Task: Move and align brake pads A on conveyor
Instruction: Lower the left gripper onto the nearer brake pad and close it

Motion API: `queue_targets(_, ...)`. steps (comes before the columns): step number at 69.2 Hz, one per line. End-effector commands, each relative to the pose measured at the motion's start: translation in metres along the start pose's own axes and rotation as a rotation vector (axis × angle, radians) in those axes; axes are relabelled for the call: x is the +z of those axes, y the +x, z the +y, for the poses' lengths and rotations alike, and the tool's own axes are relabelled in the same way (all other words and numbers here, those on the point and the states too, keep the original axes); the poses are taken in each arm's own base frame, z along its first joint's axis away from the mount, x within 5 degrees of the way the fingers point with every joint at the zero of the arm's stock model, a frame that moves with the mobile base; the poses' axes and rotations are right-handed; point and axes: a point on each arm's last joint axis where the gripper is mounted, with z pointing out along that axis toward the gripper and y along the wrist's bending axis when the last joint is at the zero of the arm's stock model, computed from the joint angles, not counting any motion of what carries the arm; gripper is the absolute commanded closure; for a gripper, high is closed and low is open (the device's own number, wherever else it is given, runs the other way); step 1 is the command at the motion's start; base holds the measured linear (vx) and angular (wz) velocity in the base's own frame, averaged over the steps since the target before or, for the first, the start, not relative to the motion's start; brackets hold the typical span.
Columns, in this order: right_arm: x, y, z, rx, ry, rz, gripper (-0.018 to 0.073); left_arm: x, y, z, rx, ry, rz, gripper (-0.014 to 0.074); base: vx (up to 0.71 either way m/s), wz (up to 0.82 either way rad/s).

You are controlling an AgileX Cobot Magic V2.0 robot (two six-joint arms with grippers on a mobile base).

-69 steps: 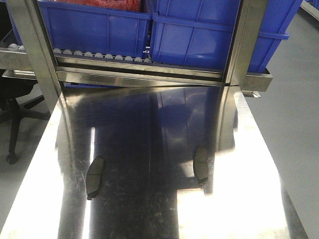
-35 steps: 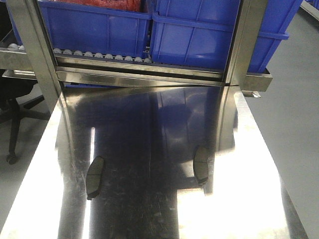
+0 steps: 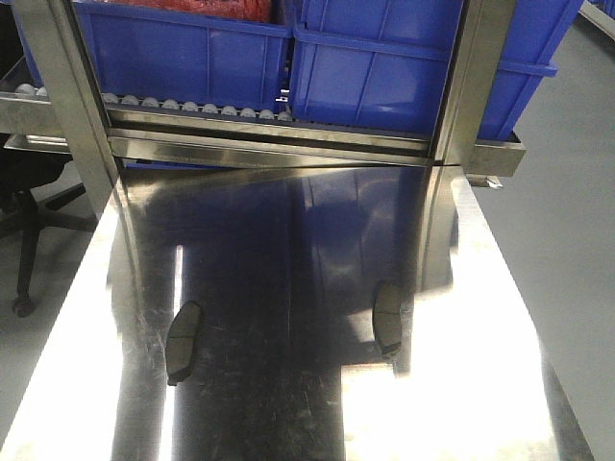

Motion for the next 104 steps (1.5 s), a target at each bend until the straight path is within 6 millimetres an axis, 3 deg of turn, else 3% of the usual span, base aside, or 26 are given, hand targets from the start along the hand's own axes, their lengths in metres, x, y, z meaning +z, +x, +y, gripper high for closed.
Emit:
queue_targets(1, -0.002, -0.014, -0.002, -0.007, 0.021, -0.092, 0.0125, 0.013, -0.03, -0.006, -0.013, 0.004, 0.038, 0.0083, 0.0, 0.0)
queue_targets(15, -0.002, -0.014, -0.002, -0.007, 0.021, -0.092, 0.0125, 0.065, -0.046, -0.01, -0.009, -0.057, 0.374, 0.0083, 0.0, 0.0)
queue_targets(34, -0.002, -0.014, -0.002, -0.007, 0.02, -0.088, 0.0125, 0.147, -0.054, -0.013, -0.007, -0.088, 0.554, 0.0083, 0.0, 0.0)
queue_targets(45, -0.002, -0.014, -0.002, -0.007, 0.02, -0.089, 0.0125, 0.183, -0.054, -0.015, -0.009, -0.108, 0.693, 0.0083, 0.0, 0.0)
queue_targets(54, -0.002, -0.014, -0.002, -0.007, 0.02, -0.089, 0.0125, 0.203, -0.054, -0.028, 0.002, -0.088, 0.732, 0.0083, 0.0, 0.0)
queue_targets(70, -0.002, -0.014, -0.002, -0.007, 0.02, -0.089, 0.0125, 0.232, -0.045, -0.08, 0.055, -0.002, 0.753, 0.0083, 0.0, 0.0)
queue_targets(80, -0.002, -0.014, -0.002, -0.007, 0.02, -0.089, 0.0125, 0.248, -0.036, -0.102, 0.047, 0.006, 0.787, 0.0083, 0.0, 0.0)
queue_targets(91, -0.002, -0.014, -0.002, -0.007, 0.021, -0.091, 0.0125, 0.262, -0.028, -0.118, 0.061, 0.01, 0.819, 0.0083, 0.0, 0.0)
queue_targets(104, -0.002, -0.014, -0.002, -0.007, 0.021, -0.091, 0.0125, 0.273, -0.017, -0.118, 0.065, -0.013, 0.869, 0.0083, 0.0, 0.0)
